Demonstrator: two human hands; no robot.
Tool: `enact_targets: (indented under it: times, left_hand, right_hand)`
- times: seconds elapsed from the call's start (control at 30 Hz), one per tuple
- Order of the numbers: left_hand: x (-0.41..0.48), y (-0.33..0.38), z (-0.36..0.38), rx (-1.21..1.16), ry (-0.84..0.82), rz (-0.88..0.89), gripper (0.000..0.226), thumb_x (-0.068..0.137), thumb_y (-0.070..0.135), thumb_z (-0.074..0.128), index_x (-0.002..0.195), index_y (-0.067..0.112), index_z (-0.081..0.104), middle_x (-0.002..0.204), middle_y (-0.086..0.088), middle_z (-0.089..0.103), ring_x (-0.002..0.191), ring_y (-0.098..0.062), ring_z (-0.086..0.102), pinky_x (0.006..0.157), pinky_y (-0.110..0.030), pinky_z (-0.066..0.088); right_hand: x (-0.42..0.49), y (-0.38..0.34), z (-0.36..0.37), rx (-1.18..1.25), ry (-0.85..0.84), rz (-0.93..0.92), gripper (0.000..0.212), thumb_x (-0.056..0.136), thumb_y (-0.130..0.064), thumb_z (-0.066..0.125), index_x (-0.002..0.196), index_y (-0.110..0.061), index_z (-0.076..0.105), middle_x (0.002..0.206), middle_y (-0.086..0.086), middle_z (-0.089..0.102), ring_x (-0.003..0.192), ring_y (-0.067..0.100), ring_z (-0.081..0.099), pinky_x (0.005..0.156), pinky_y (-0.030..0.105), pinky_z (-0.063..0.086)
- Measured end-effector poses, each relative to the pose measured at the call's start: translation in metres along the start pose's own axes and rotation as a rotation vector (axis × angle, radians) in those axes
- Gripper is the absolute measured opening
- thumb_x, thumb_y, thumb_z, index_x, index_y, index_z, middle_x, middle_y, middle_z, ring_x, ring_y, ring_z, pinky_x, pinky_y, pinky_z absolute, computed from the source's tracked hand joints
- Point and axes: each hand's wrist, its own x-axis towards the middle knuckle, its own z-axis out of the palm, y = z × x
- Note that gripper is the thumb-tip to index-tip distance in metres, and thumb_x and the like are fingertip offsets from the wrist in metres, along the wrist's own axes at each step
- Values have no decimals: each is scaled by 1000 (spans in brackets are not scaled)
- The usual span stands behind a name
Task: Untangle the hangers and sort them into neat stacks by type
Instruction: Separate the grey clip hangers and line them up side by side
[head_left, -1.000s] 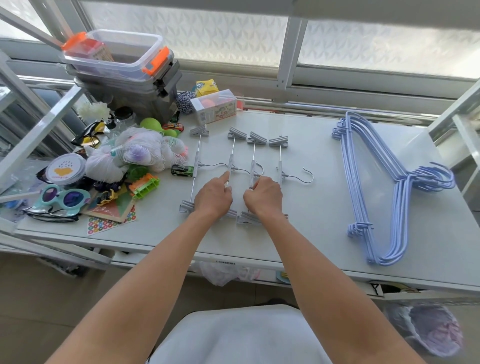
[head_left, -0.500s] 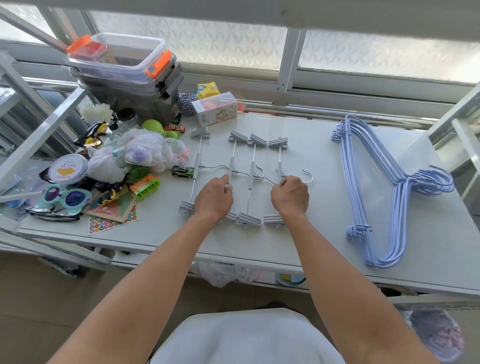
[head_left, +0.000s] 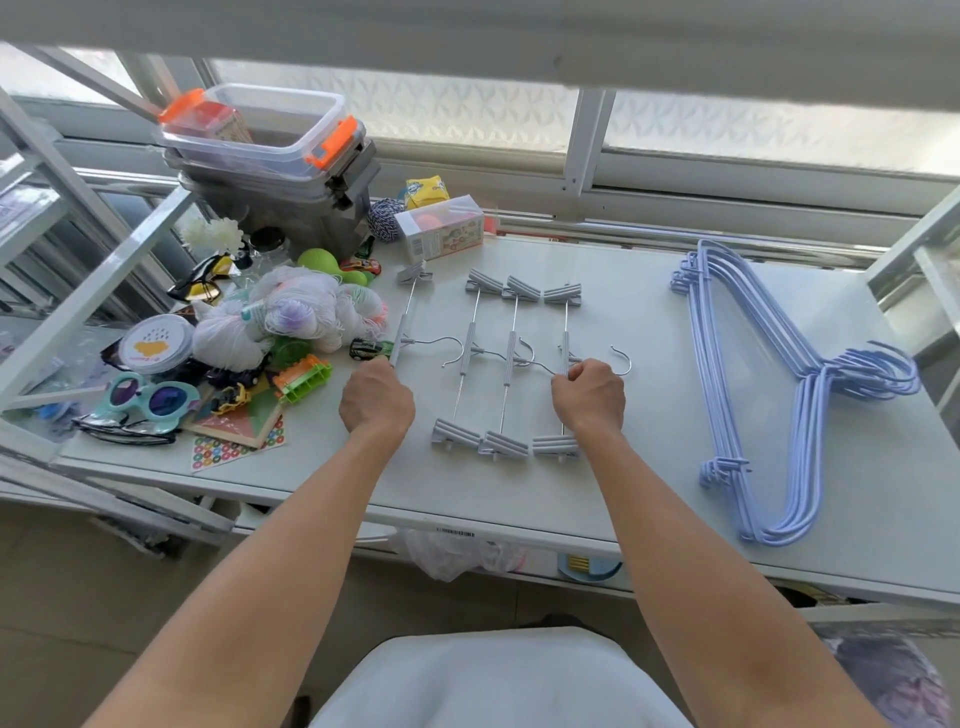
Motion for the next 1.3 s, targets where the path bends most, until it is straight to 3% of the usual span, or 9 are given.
enact_targets:
  times: [0.17, 0.37, 0.6, 0.9, 1.1, 1.17, 1.23, 1.3]
  left_hand:
    - [0, -1, 3, 89, -36, 169, 31, 93, 13, 43, 118, 16, 61, 116, -13, 62, 105, -36, 59, 82, -39, 48]
    - [-5, -6, 15, 193, -89, 355, 58, 94, 7, 36, 150, 22, 31, 125, -11, 56, 106, -35, 57, 81, -41, 46]
    - [-3, -3, 8, 266, -164, 358, 61, 93, 8, 36, 151, 25, 28, 129, -7, 54, 114, -30, 56, 88, -40, 47]
    - [-3, -10, 6, 78, -163, 351, 50, 99, 17, 36, 147, 29, 37, 134, -8, 55, 116, -34, 53, 90, -40, 43]
    - [-3, -9, 8, 17, -157, 352, 49, 98, 18, 38, 146, 29, 38, 134, -9, 56, 117, -34, 53, 90, -40, 44]
    - [-3, -8, 7, 20, -159, 358, 49, 99, 19, 38, 146, 29, 38, 134, -9, 57, 116, -34, 53, 90, -40, 44]
    - [-3, -8, 7, 24, -163, 366, 49, 99, 20, 37, 147, 30, 38, 132, -8, 57, 116, -33, 53, 90, -40, 45]
    - [-4, -9, 7, 31, -166, 379, 49, 99, 20, 37, 147, 30, 37, 130, -8, 58, 115, -33, 53, 90, -40, 45]
  right_hand:
    - [-3, -4, 3, -29, 66, -47, 33, 87, -27, 58, 113, -7, 57, 116, 13, 59, 108, 33, 56, 81, 32, 43]
    - [-14, -16, 14, -88, 122, -197, 38, 88, -28, 55, 121, -8, 54, 122, 12, 54, 118, 33, 44, 93, 36, 40]
    - [-16, -18, 20, -189, 84, -206, 39, 89, -30, 52, 121, -10, 56, 122, 13, 54, 118, 33, 42, 95, 38, 40]
    - [-26, -32, 29, -194, 56, -356, 29, 88, -26, 50, 107, -9, 63, 107, 11, 62, 109, 32, 50, 87, 35, 44]
    - [-26, -24, 31, -278, 49, -272, 35, 90, -28, 50, 117, -8, 57, 121, 13, 53, 116, 32, 45, 90, 38, 44]
    - [-23, -21, 27, -312, 120, -270, 35, 87, -28, 52, 117, -9, 58, 120, 12, 53, 114, 33, 45, 89, 38, 43]
    - [-18, -17, 21, -287, 205, -233, 36, 85, -28, 54, 116, -9, 58, 119, 13, 53, 112, 34, 45, 88, 39, 42]
    - [-11, -13, 15, -201, 179, -170, 35, 87, -27, 54, 116, -7, 55, 119, 15, 53, 112, 36, 48, 89, 40, 43]
